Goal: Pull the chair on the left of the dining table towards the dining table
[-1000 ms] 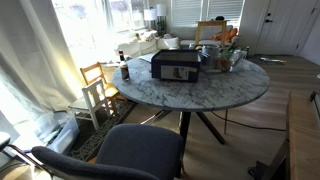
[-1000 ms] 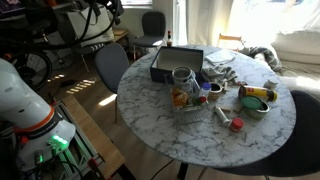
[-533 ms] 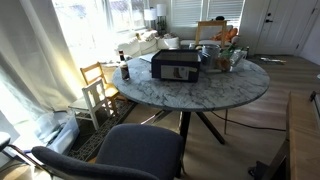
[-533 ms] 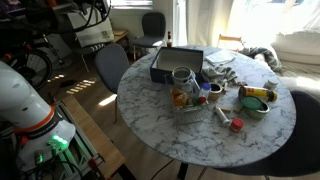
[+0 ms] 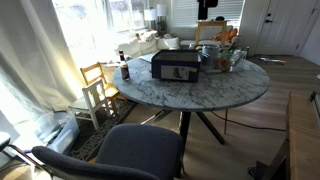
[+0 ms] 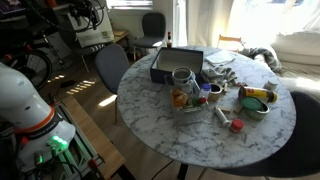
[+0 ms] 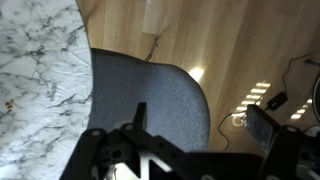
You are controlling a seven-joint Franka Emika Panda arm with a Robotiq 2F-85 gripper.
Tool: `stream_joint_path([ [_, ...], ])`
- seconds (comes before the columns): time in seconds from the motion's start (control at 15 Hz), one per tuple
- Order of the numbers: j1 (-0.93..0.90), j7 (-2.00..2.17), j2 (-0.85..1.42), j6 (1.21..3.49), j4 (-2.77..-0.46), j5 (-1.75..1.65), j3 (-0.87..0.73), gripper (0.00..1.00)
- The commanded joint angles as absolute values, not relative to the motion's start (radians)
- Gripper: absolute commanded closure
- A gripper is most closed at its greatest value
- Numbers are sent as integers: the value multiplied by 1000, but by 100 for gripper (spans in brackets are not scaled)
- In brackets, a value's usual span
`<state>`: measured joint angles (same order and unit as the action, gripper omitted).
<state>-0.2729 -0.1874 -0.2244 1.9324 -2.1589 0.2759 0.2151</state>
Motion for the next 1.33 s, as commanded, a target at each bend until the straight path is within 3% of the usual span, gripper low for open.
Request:
stream_joint_path([
  [0.0,-280,-168,-182,1930,-2125,269,239,0],
  [0.53,-282,-153,-113,1928,-2064,256,253,0],
  [1.27,-398,22,390,1826,-1612,99,332,0],
])
